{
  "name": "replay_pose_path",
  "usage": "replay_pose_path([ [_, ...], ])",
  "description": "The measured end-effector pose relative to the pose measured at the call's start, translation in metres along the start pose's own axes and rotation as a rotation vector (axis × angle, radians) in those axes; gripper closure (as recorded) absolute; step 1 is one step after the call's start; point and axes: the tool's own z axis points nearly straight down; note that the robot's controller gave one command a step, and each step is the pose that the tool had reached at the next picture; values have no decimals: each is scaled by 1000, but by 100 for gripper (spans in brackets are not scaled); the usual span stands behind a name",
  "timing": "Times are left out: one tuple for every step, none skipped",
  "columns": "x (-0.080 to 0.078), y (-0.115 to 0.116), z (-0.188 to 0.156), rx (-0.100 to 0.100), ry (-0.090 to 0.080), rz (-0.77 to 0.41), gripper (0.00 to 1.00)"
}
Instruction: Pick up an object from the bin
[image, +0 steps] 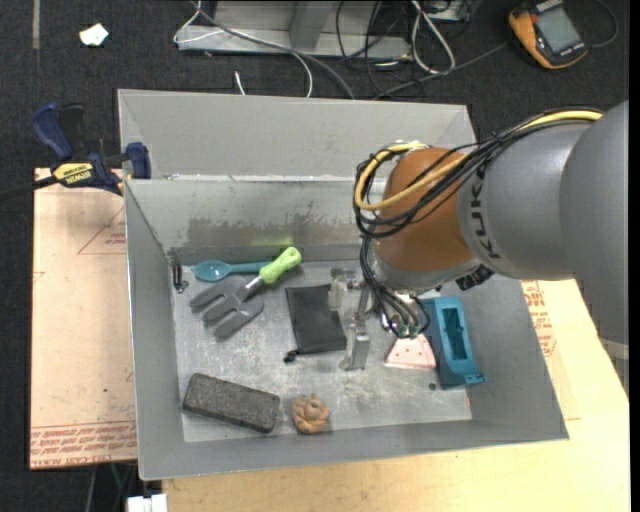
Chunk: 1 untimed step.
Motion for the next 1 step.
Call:
replay_pose_path([
  [11, 18, 35, 1, -20, 14, 0],
])
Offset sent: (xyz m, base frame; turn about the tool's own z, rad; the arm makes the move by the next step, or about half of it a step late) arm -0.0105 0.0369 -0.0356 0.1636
